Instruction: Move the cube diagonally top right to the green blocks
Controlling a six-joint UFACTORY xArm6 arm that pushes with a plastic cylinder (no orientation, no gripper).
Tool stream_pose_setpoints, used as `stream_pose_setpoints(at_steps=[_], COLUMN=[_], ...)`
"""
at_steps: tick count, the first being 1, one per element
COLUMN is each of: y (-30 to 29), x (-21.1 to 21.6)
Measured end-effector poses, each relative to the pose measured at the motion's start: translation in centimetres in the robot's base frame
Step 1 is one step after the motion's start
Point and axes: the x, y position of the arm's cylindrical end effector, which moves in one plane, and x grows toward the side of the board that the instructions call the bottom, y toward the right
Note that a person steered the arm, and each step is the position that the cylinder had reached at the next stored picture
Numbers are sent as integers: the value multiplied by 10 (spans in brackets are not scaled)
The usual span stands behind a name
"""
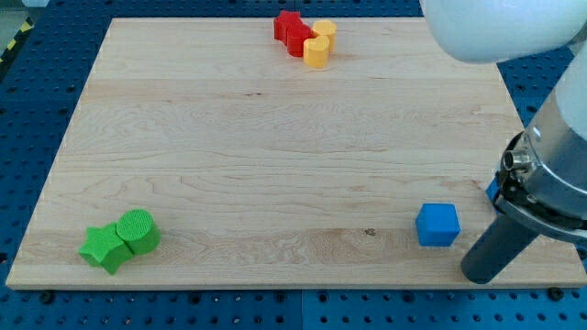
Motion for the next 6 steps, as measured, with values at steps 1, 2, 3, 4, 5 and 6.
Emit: stream_pose_setpoints(at_steps=[1,2,3,4,5,6], y=[-4,-4,-11,-18,-22,-26], x=[0,-3,-22,-41,-58,-69])
